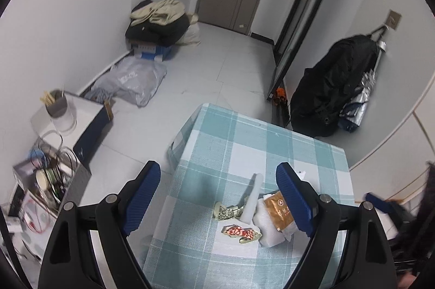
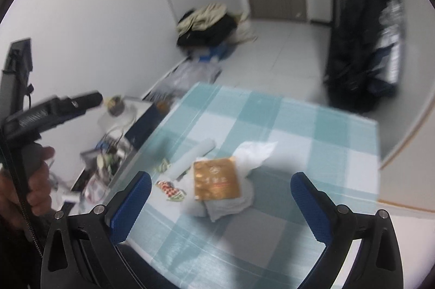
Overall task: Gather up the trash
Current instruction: 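Grasp the brown square packet on the tissue with the right gripper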
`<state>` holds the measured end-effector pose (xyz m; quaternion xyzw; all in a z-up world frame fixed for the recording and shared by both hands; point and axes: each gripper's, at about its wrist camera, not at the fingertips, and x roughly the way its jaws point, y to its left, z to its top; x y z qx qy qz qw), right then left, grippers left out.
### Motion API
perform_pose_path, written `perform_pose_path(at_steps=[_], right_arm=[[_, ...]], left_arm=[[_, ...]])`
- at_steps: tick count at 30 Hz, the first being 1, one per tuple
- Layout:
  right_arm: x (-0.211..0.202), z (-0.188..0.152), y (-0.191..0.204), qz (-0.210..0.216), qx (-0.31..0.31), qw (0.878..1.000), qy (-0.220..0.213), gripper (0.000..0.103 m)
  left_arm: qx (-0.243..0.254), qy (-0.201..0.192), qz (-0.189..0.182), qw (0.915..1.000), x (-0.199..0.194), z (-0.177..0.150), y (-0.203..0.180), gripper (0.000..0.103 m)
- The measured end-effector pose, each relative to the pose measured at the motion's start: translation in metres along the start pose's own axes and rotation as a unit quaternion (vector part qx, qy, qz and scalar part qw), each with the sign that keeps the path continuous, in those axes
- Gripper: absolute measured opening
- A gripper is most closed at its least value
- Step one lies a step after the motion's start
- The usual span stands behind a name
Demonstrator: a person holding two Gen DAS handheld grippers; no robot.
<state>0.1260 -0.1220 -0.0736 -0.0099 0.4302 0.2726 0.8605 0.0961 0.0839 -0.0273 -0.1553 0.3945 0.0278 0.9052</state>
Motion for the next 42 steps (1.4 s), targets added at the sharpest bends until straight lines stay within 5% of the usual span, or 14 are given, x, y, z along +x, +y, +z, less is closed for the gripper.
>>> perform_pose_path(at_steps=[6, 11, 25, 34, 42], right_arm=[[0.062, 0.003, -0.010, 0.062, 0.051, 0.994, 0.080, 0.096], [0.088, 0.004, -0.003, 0.083, 0.032, 0.990, 0.110, 0.085], [0.125, 0.003, -0.003, 0.030, -0.030, 0.987, 0.152, 0.078], [0.118, 0.005, -0.018, 0.029, -0.017, 0.989, 0.146, 0.050], [0.114, -0.001, -0.007, 0.018, -0.055, 0.989, 0.139, 0.038]], left_arm=[[-0.043, 0.017, -0.008, 0.9989, 0.007, 0.005, 0.024, 0.085], [-0.052, 0.022, -0.010, 0.9983, 0.011, 0.008, 0.030, 0.085], [-0.039, 0.051, -0.001, 0.9979, 0.029, 0.008, 0.029, 0.085], [-0.030, 0.066, 0.010, 0.9973, 0.038, 0.005, 0.024, 0.085], [-0.024, 0.071, 0.016, 0.9971, 0.042, 0.003, 0.019, 0.085]])
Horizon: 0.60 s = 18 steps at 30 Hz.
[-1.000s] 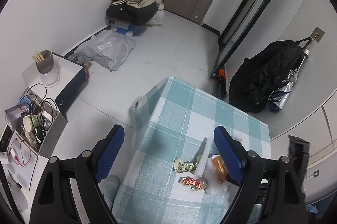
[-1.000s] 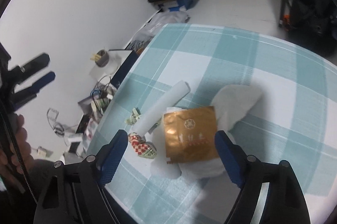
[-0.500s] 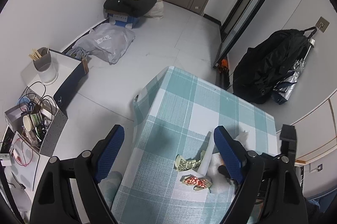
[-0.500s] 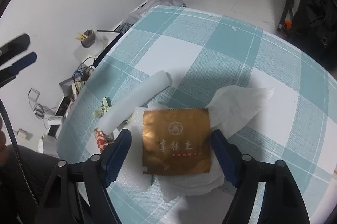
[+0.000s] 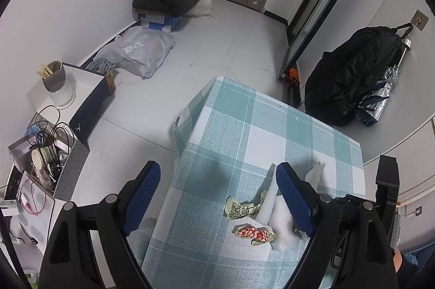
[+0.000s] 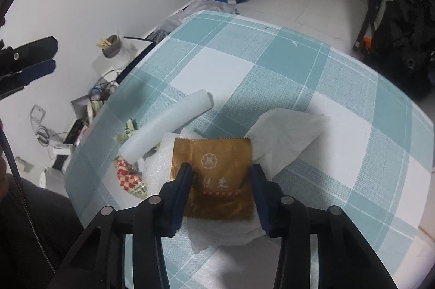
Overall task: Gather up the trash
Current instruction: 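Grasp the brown square packet on the tissue with the right gripper, then lift the brown packet with the right gripper and hold it aside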
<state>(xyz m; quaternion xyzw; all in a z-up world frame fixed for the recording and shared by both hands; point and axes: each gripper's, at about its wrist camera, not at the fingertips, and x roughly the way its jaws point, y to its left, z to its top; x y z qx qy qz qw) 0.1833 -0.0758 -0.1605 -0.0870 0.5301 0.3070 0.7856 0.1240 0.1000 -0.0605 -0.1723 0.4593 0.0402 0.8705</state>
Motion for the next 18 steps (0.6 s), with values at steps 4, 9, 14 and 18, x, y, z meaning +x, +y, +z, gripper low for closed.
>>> perform_pose_path(at_steps=[4, 9, 14, 18], right_arm=[[-0.005, 0.000, -0.002, 0.011, 0.007, 1.000, -0.008, 0.026], [-0.018, 0.001, -0.002, 0.017, 0.005, 0.999, -0.031, 0.017], [-0.026, -0.004, 0.004, 0.022, -0.004, 0.999, -0.041, 0.013], [-0.036, -0.007, 0.006, 0.042, -0.001, 0.998, -0.055, 0.008]], left_arm=[[0.001, -0.002, 0.004, 1.0000, 0.001, 0.001, -0.001, 0.085], [0.001, -0.003, 0.007, 1.0000, 0.000, 0.000, 0.001, 0.085], [0.007, -0.001, 0.003, 1.0000, 0.000, -0.004, 0.002, 0.085], [0.010, 0.020, -0.008, 0.9997, 0.007, -0.012, 0.002, 0.085]])
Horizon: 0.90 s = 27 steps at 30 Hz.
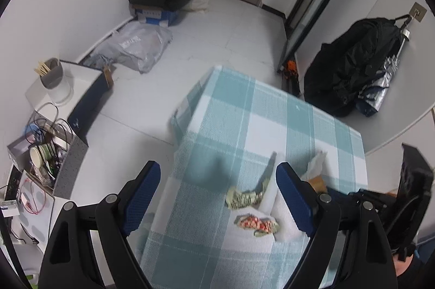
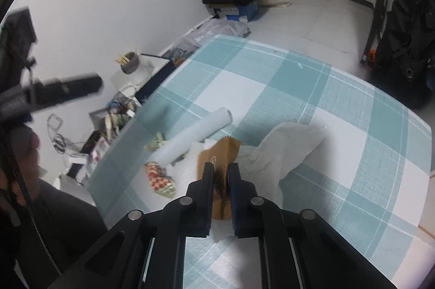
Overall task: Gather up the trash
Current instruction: 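Lift the brown packet with the right gripper and hold it aside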
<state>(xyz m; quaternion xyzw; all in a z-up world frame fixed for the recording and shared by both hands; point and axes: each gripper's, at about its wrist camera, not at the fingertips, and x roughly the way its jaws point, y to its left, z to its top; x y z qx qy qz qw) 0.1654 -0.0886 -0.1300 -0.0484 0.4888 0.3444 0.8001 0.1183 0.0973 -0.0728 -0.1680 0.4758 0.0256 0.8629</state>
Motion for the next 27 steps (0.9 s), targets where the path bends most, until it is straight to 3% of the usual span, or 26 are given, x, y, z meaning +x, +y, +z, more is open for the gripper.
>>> perform_pose_path(at_steps=[6, 10, 17, 27], right_arm=[[-0.027, 0.002, -0.009, 0.061, 0.040, 0.996, -0.053, 0.006], [-0.042, 0.003, -0.012, 0.077, 0.047, 0.993, -0.081, 0.006], [-0.060, 0.002, -0.022, 0.077, 0.061, 0.990, -0.106, 0.006], [-0.081, -0.005, -0.034, 0.068, 0.073, 0.987, -0.128, 0.006]], left_arm=[[-0.019, 0.061, -0.046, 0.9969, 0.020, -0.020, 0.002, 0.085], [-0.030, 0.095, -0.064, 0.9930, 0.035, -0.031, -0.002, 0.085], [0.001, 0.123, -0.061, 0.9905, 0.052, -0.044, -0.022, 0.084], [0.036, 0.120, -0.023, 0.9919, 0.060, -0.053, -0.031, 0.084]])
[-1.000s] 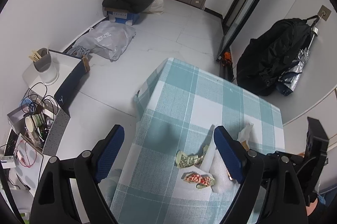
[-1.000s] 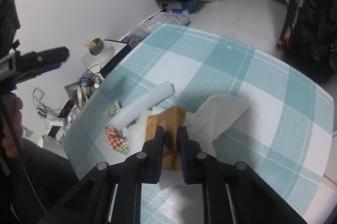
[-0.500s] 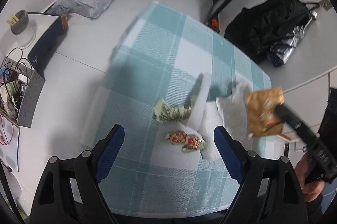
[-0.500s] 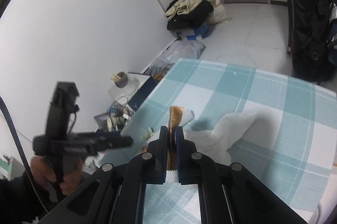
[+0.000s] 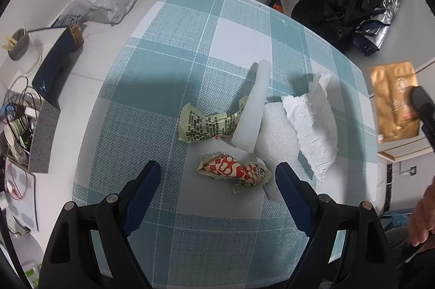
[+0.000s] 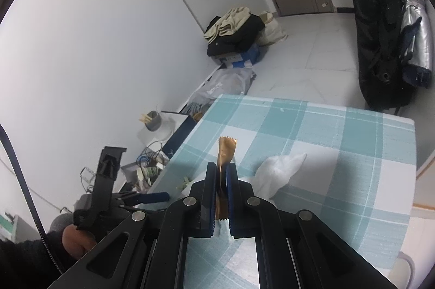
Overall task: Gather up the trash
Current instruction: 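Lift the brown packet with the right gripper and hold it aside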
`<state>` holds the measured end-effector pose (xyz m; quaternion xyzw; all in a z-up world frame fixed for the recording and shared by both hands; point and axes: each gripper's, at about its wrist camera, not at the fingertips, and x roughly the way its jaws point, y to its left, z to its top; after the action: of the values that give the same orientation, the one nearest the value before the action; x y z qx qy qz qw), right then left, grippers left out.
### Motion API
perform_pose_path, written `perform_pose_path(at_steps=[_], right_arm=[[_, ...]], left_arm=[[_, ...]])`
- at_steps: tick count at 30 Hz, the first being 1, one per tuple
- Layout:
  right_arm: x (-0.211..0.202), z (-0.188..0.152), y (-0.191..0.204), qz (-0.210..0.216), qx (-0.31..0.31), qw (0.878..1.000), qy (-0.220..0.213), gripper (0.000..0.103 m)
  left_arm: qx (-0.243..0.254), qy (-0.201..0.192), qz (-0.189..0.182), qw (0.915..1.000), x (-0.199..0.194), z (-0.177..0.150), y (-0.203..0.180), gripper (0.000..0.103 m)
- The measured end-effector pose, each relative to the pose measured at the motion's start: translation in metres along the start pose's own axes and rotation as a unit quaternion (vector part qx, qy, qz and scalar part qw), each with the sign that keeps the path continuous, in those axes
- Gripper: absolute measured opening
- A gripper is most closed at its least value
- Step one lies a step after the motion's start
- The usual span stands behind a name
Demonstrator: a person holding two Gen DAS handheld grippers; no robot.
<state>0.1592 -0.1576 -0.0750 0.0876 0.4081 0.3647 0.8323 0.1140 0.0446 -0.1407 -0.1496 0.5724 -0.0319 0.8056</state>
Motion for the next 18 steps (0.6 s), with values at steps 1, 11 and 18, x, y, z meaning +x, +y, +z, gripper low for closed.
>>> perform_pose_path(at_steps=[1, 11, 18], right_arm=[[-0.002, 0.000, 0.000, -0.002, -0.001, 1.000, -0.001, 0.006], [-0.011, -0.003, -0.004, -0.012, -0.001, 1.000, -0.005, 0.006], [-0.013, -0.003, -0.004, -0.020, 0.002, 1.000, -0.009, 0.006]], left_arm=[[0.006, -0.003, 0.006, 1.0000, 0.000, 0.000, -0.002, 0.083], [0.050, -0.022, 0.039, 0.9977, 0.003, -0.002, -0.009, 0.046], [0.060, -0.017, 0.025, 0.9978, 0.002, -0.005, -0.015, 0.037]])
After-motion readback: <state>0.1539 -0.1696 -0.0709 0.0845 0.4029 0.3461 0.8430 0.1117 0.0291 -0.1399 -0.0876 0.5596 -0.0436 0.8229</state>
